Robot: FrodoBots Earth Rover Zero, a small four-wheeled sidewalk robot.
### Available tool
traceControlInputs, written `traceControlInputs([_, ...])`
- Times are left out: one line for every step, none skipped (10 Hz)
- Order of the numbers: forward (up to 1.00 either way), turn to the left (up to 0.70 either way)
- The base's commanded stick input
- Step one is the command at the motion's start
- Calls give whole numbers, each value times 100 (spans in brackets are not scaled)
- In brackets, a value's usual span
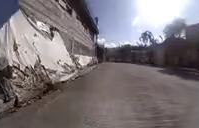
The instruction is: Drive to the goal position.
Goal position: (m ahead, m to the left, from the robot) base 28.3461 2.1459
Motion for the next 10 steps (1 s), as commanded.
traceControlInputs([85,-14])
traceControlInputs([85,-5])
traceControlInputs([85,-5])
traceControlInputs([85,-4])
traceControlInputs([85,-3])
traceControlInputs([85,-3])
traceControlInputs([85,-3])
traceControlInputs([85,-3])
traceControlInputs([85,-3])
traceControlInputs([85,-3])
